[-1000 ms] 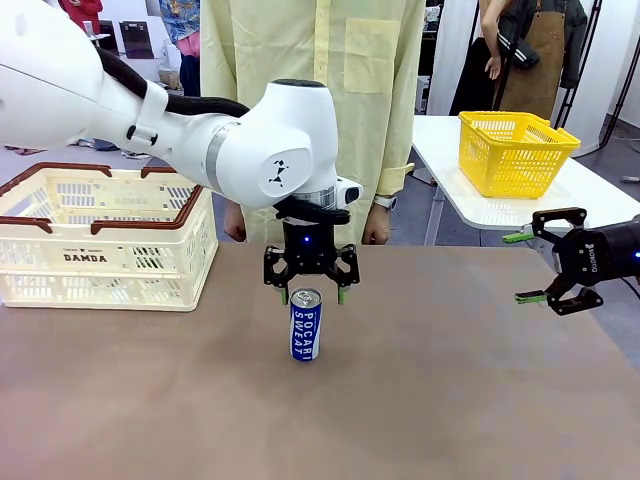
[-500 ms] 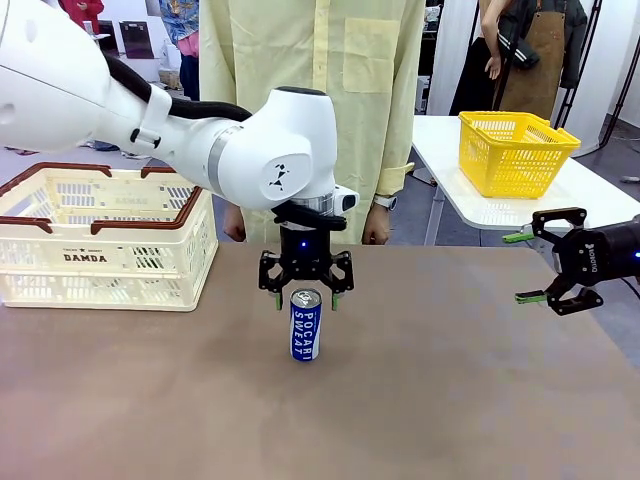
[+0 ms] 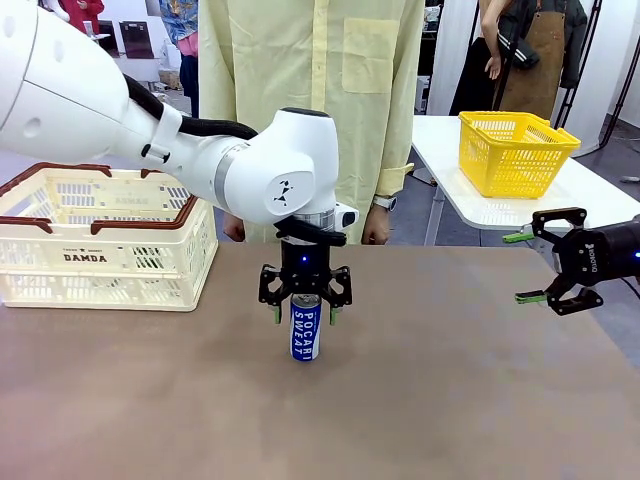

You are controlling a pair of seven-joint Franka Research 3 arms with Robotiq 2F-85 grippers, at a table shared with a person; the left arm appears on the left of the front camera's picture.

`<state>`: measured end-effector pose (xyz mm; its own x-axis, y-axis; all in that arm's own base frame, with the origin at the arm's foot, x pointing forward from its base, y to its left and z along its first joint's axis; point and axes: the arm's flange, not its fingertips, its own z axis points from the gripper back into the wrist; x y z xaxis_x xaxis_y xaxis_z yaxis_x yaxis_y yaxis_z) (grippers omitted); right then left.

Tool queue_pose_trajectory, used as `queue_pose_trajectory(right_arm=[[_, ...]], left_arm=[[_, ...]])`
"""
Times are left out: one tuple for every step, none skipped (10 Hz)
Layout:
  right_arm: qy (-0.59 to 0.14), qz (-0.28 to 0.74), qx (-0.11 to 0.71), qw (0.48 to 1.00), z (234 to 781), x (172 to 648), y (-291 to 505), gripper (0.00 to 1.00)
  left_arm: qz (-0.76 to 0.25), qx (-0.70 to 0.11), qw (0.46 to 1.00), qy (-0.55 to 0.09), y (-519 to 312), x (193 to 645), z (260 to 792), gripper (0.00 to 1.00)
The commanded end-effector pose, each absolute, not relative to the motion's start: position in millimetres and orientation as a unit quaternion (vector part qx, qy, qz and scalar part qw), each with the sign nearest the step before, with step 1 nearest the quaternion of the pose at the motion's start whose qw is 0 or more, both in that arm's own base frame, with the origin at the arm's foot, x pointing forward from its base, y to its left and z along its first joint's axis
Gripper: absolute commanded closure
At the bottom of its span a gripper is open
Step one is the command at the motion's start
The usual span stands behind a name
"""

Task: Place the drinks into the Shopping basket.
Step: Pick up one drink and place it into the Shopping basket.

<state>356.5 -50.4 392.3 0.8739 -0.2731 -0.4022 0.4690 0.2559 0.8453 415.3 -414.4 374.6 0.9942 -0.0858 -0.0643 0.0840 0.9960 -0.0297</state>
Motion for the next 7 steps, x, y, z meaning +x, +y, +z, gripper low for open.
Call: queue_pose_trajectory(right_arm=[[0.092,-0.24,0.561,0.787,396.7,356.3,-50.6,0.0],[0.092,-0.24,0.561,0.787,396.7,356.3,-50.6,0.0],[0.092,-0.24,0.561,0.787,396.7,356.3,-50.6,0.0],[0.092,-0.24,0.561,0.787,396.7,356.3,-50.6,0.0],[0.092,-0.24,0.561,0.787,396.7,356.3,-50.6,0.0],[0.092,-0.24,0.561,0.787,396.7,356.3,-50.6,0.0],[0.092,-0.24,0.561,0.787,396.7,356.3,-50.6,0.0]], left_arm=[[-0.025,0.002,0.999,0.027,-414.1,412.8,374.8,0.0],[-0.024,0.004,0.999,0.027,-414.1,412.5,374.3,0.3],[-0.021,0.006,0.999,0.028,-414.0,412.1,374.2,0.9],[-0.022,0.006,0.999,0.028,-413.5,411.7,374.4,1.0],[-0.024,0.003,0.999,0.025,-413.0,411.3,374.6,1.0],[-0.025,0.002,0.999,0.023,-413.2,411.4,374.4,1.0],[-0.026,0.001,0.999,0.021,-413.4,411.7,373.8,1.0]])
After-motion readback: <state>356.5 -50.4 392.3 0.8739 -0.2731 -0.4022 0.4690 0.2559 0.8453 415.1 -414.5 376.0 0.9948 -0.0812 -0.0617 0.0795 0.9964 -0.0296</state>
